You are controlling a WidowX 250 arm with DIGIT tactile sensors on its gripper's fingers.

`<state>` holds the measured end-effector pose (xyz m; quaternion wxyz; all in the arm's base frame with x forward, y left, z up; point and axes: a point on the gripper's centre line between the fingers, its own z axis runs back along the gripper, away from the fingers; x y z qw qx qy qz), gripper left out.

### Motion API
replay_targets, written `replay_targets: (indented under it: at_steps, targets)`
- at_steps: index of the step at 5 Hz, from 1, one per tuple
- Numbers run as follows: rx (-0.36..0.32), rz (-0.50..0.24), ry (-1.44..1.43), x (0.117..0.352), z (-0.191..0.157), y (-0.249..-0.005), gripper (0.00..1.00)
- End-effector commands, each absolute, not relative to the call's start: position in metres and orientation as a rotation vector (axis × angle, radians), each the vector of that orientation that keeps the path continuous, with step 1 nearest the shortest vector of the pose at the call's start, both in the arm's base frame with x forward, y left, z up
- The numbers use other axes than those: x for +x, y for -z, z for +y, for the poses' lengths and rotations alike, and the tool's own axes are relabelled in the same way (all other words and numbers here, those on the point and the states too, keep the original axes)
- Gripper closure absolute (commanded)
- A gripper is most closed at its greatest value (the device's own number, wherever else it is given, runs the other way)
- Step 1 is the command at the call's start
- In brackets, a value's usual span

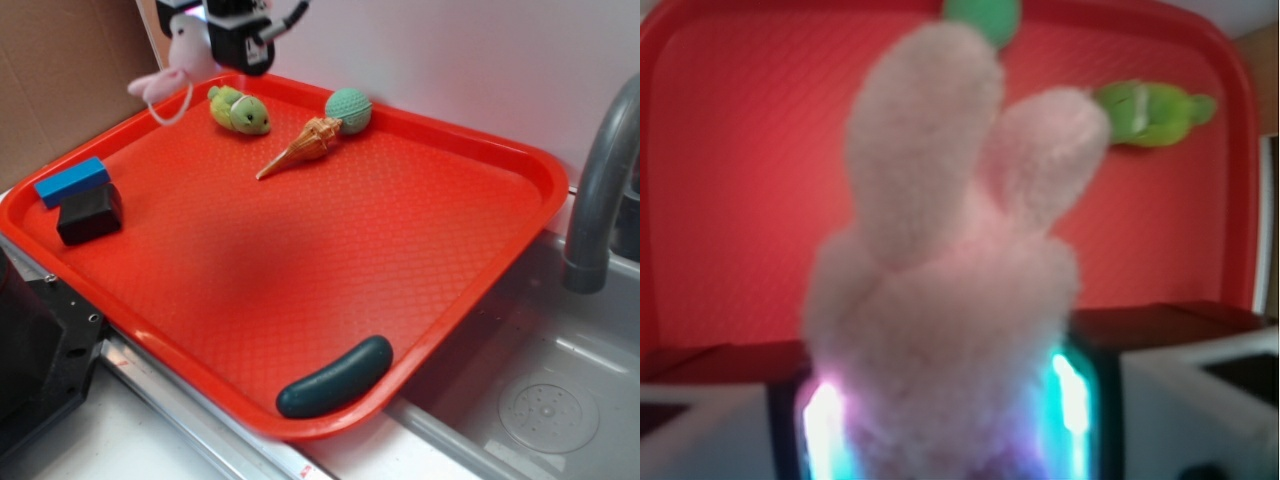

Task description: Grab the pink bunny.

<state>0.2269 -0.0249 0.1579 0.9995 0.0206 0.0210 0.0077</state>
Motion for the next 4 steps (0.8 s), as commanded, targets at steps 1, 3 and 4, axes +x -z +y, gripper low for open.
replay_targets:
  at_steps: [1, 3, 4]
  targets:
    - [0.019, -0.055, -0.064, 0.220, -0.014, -0.178, 1.00]
    - [0.000, -0.072, -0.053, 0.214, -0.036, -0.181, 1.00]
    - [0.000, -0.077, -0.053, 0.211, -0.037, -0.183, 1.00]
